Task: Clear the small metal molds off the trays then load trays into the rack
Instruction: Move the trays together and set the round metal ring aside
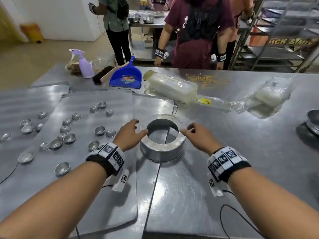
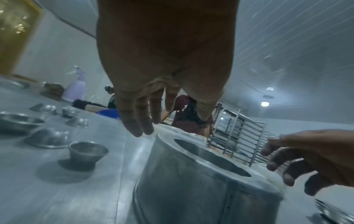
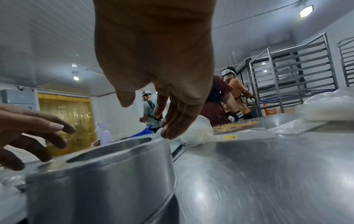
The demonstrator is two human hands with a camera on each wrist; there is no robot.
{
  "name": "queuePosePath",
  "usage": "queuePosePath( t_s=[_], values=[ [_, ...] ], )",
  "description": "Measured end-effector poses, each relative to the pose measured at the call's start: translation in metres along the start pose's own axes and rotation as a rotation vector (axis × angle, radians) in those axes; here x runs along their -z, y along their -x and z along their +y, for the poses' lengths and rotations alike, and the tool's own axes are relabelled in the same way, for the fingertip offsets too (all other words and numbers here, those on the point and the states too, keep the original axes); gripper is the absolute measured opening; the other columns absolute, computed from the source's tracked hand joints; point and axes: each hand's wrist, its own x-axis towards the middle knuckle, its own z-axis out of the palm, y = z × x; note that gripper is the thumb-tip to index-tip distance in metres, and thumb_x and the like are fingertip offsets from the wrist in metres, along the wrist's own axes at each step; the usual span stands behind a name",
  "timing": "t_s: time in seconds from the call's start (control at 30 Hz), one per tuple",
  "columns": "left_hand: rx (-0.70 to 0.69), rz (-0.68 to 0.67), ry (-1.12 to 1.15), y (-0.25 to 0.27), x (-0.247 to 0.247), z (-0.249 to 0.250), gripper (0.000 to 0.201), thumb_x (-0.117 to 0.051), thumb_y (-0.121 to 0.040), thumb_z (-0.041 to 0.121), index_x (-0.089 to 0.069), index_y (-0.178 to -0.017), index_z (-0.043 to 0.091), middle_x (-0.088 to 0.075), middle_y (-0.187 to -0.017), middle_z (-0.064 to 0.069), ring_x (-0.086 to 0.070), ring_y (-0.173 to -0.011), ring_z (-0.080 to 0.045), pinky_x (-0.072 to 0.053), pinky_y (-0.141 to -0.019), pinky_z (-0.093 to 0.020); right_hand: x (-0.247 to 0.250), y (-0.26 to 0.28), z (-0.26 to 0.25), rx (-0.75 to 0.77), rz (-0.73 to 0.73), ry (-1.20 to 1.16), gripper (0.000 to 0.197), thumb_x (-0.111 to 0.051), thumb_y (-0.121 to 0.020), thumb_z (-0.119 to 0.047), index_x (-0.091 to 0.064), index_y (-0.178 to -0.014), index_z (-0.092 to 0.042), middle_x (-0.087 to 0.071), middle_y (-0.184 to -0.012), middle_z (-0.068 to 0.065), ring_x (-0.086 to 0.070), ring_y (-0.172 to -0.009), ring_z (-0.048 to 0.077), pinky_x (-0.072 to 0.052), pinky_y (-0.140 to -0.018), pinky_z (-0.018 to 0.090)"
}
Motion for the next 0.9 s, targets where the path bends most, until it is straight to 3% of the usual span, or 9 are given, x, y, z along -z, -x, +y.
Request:
queuePosePath(
  t_s=[0.1,0.2,0.3,0.4,0.47,0.6,0.63,0.8,0.9],
  values=[
    [0.123,-0.096,-0.004,-0.017,-0.008,-0.007,0.087,-0.063,-0.086,0.062,-0.03,-0.154,0.019,-0.049,-0.15,-0.011,-0.051,-0.133,-0.03,-0.042,-0.109,-0.044,-0.01,-0.017,0.003,-0.083,-0.078,-0.001,0.072,-0.059,-0.087,-0.066,-0.048,-0.139,-0.017,-0.062,-0.13,0.007,-0.062,-0.111,0.026,-0.051,-0.095,0.041],
    [0.201,-0.167,0.033,-0.022,-0.018,-0.009,0.098,-0.061,-0.076,0.073,-0.029,-0.154,0.022,-0.049,-0.15,-0.008,-0.051,-0.133,-0.032,-0.043,-0.108,-0.04,-0.02,-0.024,0.006,-0.174,-0.176,-0.063,0.081,-0.062,-0.086,-0.064,-0.039,-0.147,-0.015,-0.061,-0.128,0.01,-0.067,-0.097,0.027,-0.059,-0.082,0.042],
    [0.202,-0.191,0.143,-0.021,-0.026,-0.01,0.078,-0.068,-0.088,0.055,-0.035,-0.149,0.02,-0.052,-0.135,0.005,-0.05,-0.131,-0.025,-0.037,-0.093,-0.022,-0.026,-0.029,0.01,-0.209,-0.238,-0.174,0.071,-0.068,-0.086,-0.057,-0.044,-0.141,-0.019,-0.063,-0.117,0.007,-0.069,-0.088,0.024,-0.062,-0.075,0.042],
    [0.202,-0.226,0.329,-0.025,-0.036,-0.023,0.063,-0.078,-0.077,0.055,-0.054,-0.126,0.023,-0.067,-0.113,0.009,-0.065,-0.112,-0.021,-0.051,-0.099,-0.037,-0.032,-0.029,0.014,-0.222,-0.258,-0.253,0.066,-0.07,-0.085,-0.053,-0.045,-0.139,-0.025,-0.065,-0.114,0.006,-0.07,-0.086,0.025,-0.062,-0.076,0.044],
    [0.214,-0.224,0.405,-0.028,-0.042,-0.033,0.058,-0.08,-0.077,0.052,-0.057,-0.123,0.024,-0.071,-0.108,0.004,-0.069,-0.101,-0.021,-0.056,-0.095,-0.044,-0.037,-0.028,0.019,-0.245,-0.281,-0.311,0.065,-0.069,-0.086,-0.052,-0.043,-0.14,-0.027,-0.066,-0.113,0.007,-0.071,-0.083,0.026,-0.062,-0.077,0.046],
    [0.166,-0.212,0.456,-0.022,-0.042,-0.03,0.042,-0.075,-0.087,0.042,-0.056,-0.122,0.027,-0.072,-0.105,0.004,-0.07,-0.091,-0.017,-0.056,-0.068,-0.027,-0.043,-0.023,0.023,-0.251,-0.272,-0.392,0.062,-0.068,-0.086,-0.055,-0.042,-0.138,-0.033,-0.067,-0.111,0.002,-0.073,-0.084,0.027,-0.062,-0.079,0.047],
    [0.155,-0.205,0.469,-0.021,-0.043,-0.03,0.04,-0.074,-0.088,0.042,-0.057,-0.121,0.028,-0.072,-0.104,0.004,-0.07,-0.091,-0.017,-0.056,-0.067,-0.026,-0.044,-0.023,0.024,-0.242,-0.264,-0.401,0.06,-0.068,-0.086,-0.055,-0.043,-0.137,-0.035,-0.067,-0.11,0.001,-0.073,-0.084,0.027,-0.062,-0.08,0.047],
    [0.098,-0.167,0.516,-0.018,-0.04,-0.026,0.038,-0.076,-0.088,0.037,-0.061,-0.122,0.028,-0.074,-0.106,0.006,-0.071,-0.097,-0.014,-0.057,-0.083,-0.031,-0.041,-0.022,0.025,-0.187,-0.224,-0.434,0.05,-0.069,-0.088,-0.049,-0.051,-0.132,-0.035,-0.07,-0.105,0.0,-0.072,-0.085,0.026,-0.062,-0.077,0.042],
    [0.06,-0.124,0.565,-0.017,-0.038,-0.024,0.05,-0.079,-0.085,0.033,-0.059,-0.129,0.025,-0.073,-0.112,0.004,-0.069,-0.105,-0.016,-0.056,-0.094,-0.038,-0.037,-0.02,0.022,-0.113,-0.169,-0.462,0.044,-0.071,-0.089,-0.042,-0.053,-0.129,-0.036,-0.072,-0.098,0.002,-0.072,-0.078,0.023,-0.06,-0.072,0.039]
  ],
)
